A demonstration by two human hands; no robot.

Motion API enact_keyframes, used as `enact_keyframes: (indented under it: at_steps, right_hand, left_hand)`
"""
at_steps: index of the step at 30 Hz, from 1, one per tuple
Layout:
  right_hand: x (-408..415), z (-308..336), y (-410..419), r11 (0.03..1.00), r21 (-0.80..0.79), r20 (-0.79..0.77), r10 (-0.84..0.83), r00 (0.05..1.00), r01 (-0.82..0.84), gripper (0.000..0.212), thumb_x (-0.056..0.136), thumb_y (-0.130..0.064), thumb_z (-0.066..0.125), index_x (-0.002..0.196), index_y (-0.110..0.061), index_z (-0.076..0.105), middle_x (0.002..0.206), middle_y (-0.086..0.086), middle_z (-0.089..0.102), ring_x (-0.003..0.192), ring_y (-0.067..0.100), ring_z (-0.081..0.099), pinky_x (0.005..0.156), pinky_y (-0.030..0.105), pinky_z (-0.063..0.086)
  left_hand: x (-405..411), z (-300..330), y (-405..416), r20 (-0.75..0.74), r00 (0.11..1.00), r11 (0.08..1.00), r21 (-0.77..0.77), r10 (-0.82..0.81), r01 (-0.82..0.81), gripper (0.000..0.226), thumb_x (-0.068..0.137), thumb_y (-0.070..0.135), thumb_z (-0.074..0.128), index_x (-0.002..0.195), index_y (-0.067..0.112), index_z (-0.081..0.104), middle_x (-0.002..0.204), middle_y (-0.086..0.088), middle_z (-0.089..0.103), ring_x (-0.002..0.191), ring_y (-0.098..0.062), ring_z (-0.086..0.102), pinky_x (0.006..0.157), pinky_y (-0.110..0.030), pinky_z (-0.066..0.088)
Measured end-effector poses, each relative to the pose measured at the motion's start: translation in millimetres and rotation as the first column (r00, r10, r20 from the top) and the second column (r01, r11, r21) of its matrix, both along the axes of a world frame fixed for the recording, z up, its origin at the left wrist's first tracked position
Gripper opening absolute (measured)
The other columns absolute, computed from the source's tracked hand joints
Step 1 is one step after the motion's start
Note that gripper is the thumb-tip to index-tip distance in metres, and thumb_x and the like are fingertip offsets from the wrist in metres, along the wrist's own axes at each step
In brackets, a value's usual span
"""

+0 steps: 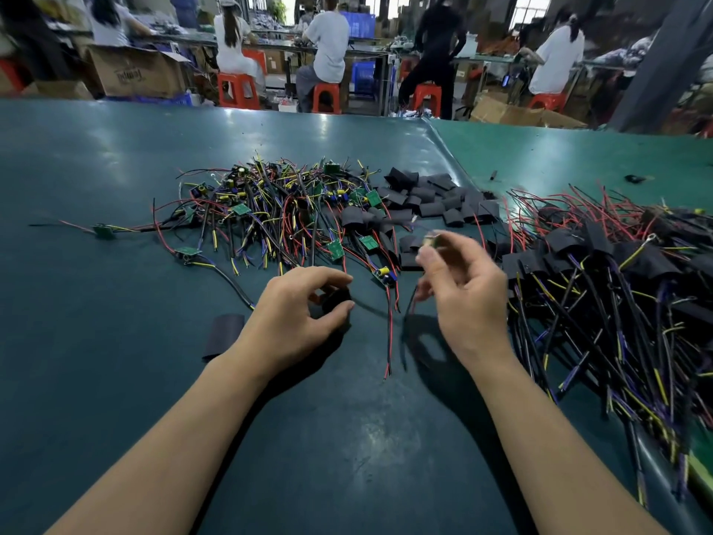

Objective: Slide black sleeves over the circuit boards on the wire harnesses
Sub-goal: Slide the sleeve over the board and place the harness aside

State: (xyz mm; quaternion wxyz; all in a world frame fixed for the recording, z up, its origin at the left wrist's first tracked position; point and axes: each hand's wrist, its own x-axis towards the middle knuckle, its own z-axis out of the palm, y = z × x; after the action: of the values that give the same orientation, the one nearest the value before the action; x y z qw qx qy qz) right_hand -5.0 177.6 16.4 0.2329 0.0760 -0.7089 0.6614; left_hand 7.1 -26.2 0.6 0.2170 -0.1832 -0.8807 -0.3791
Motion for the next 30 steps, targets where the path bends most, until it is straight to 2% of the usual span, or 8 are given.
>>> enact_keyframes:
  at_steps: [3,6,11,14,21,25,27,30]
  right_hand:
    - [4,5,0,0.986,-0.165,-0.101,-0.011,0.995,-0.006,0.017,0.095,-0.001,0.059,0.104,-0.015,0.055,0.091,0.013,0.066,0.066,0.015,0.066,0.064,0.025,0.056]
    - [6,7,-1,0.977,-0.214,-0.160,-0.013,0.987,-0.022,0.012,0.095,-0.008,0.046,0.103,-0.017,0.046,0.093,0.016,0.064,0.068,0.027,0.066,0.064,0.030,0.056]
    - [3,10,3,0.914,-0.403,-0.074,0.005,0.997,-0.034,0.023,0.102,0.002,0.028,0.103,-0.018,0.039,0.088,0.014,0.058,0.061,0.021,0.062,0.058,0.029,0.053]
    - [2,11,3,0.877,-0.480,-0.007,0.021,1.000,-0.022,0.011,0.104,-0.005,0.034,0.104,-0.014,0.040,0.085,0.014,0.058,0.060,0.020,0.063,0.059,0.030,0.055]
    - [-1,17,8,0.730,-0.682,0.075,0.129,0.989,-0.044,0.015,0.105,-0.008,0.037,0.101,-0.009,0.052,0.080,0.016,0.071,0.063,0.023,0.067,0.062,0.028,0.058]
    - [-2,16,8,0.786,-0.615,0.091,0.145,0.985,-0.059,0.010,0.104,-0.011,0.044,0.099,-0.009,0.052,0.078,0.014,0.074,0.064,0.023,0.069,0.062,0.028,0.059]
    - [-1,14,5,0.823,-0.564,0.103,0.150,0.983,-0.066,0.003,0.100,-0.006,0.051,0.102,-0.008,0.051,0.074,0.012,0.072,0.060,0.021,0.068,0.060,0.026,0.058]
    - [0,14,5,0.794,-0.602,0.086,0.174,0.981,-0.088,0.023,0.092,0.011,0.054,0.106,-0.007,0.052,0.076,0.012,0.071,0.065,0.023,0.070,0.063,0.024,0.057]
  left_hand:
    - [-1,0,0,0.016,1.000,1.000,-0.022,-0.005,0.005,0.033,0.079,0.013,0.079,0.110,0.016,0.071,0.102,0.006,0.071,0.098,-0.013,0.065,0.090,-0.038,0.051]
    - [0,-1,0,0.034,0.999,0.999,-0.050,0.012,-0.010,0.034,0.080,0.014,0.077,0.113,0.017,0.070,0.105,0.009,0.069,0.101,-0.012,0.062,0.094,-0.038,0.049]
    - [-3,-4,-2,0.062,0.998,0.991,-0.135,0.016,-0.007,0.028,0.083,0.017,0.073,0.111,0.019,0.070,0.093,0.019,0.059,0.097,-0.010,0.055,0.092,-0.030,0.045]
    - [-4,-5,-3,0.047,0.999,0.986,-0.164,0.025,-0.017,0.031,0.083,0.018,0.073,0.114,0.018,0.070,0.094,0.016,0.061,0.095,-0.011,0.051,0.085,-0.020,0.038]
    - [-3,-3,0,0.031,0.998,0.990,-0.135,0.052,-0.048,0.030,0.082,0.017,0.073,0.111,0.021,0.071,0.091,0.019,0.061,0.094,-0.012,0.056,0.087,-0.026,0.044]
    - [-2,-2,2,0.007,0.999,0.999,-0.030,0.044,-0.043,0.029,0.082,0.016,0.075,0.111,0.019,0.071,0.097,0.007,0.072,0.094,-0.016,0.065,0.090,-0.040,0.050]
    - [-2,-2,2,-0.010,1.000,0.999,0.040,0.012,-0.012,0.030,0.081,0.011,0.075,0.111,0.016,0.071,0.098,0.007,0.073,0.093,-0.013,0.068,0.087,-0.039,0.053]
    - [-1,-2,3,-0.043,0.999,0.993,0.120,0.012,-0.006,0.032,0.080,0.008,0.076,0.110,0.015,0.070,0.097,0.009,0.073,0.092,-0.005,0.068,0.084,-0.031,0.054]
